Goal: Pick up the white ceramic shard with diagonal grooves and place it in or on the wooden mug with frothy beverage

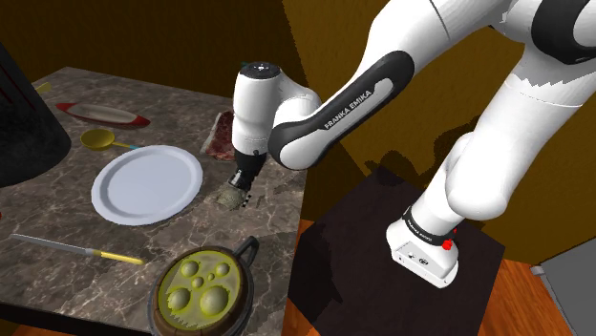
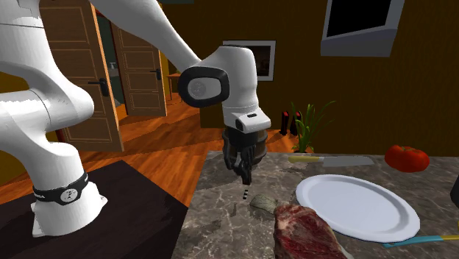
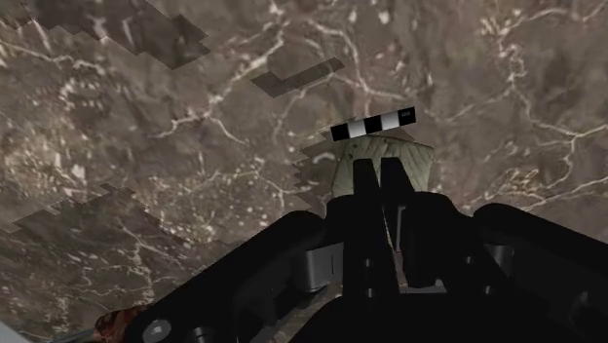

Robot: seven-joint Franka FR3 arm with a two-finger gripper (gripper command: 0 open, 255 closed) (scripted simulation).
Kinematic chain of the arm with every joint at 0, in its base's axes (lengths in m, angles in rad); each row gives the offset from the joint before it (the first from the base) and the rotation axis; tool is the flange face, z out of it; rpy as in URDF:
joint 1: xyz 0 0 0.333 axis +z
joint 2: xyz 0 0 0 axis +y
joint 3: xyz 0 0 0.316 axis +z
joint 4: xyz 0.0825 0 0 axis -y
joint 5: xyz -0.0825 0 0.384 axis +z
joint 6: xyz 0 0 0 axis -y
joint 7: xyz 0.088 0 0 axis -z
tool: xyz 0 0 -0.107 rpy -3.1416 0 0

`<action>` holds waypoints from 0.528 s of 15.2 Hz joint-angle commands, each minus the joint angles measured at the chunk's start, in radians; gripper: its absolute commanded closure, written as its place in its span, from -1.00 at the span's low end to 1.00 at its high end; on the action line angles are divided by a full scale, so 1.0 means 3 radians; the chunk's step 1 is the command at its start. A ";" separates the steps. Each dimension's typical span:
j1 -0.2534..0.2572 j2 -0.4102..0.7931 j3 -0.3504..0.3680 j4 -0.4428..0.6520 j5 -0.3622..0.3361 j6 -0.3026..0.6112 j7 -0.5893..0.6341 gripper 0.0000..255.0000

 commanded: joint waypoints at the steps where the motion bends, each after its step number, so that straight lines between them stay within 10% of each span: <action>1: 0.0000 0.0000 0.0000 0.0000 0.0000 0.0000 0.0000 1.00; 5: 0.0000 0.0000 0.0000 0.0000 0.0000 0.0000 0.0000 1.00; 6: 0.0000 0.0000 0.0000 0.0000 0.0000 0.0000 0.0000 -1.00; 8: 0.0057 0.0317 -0.0054 0.0242 -0.0319 0.0015 0.0280 -1.00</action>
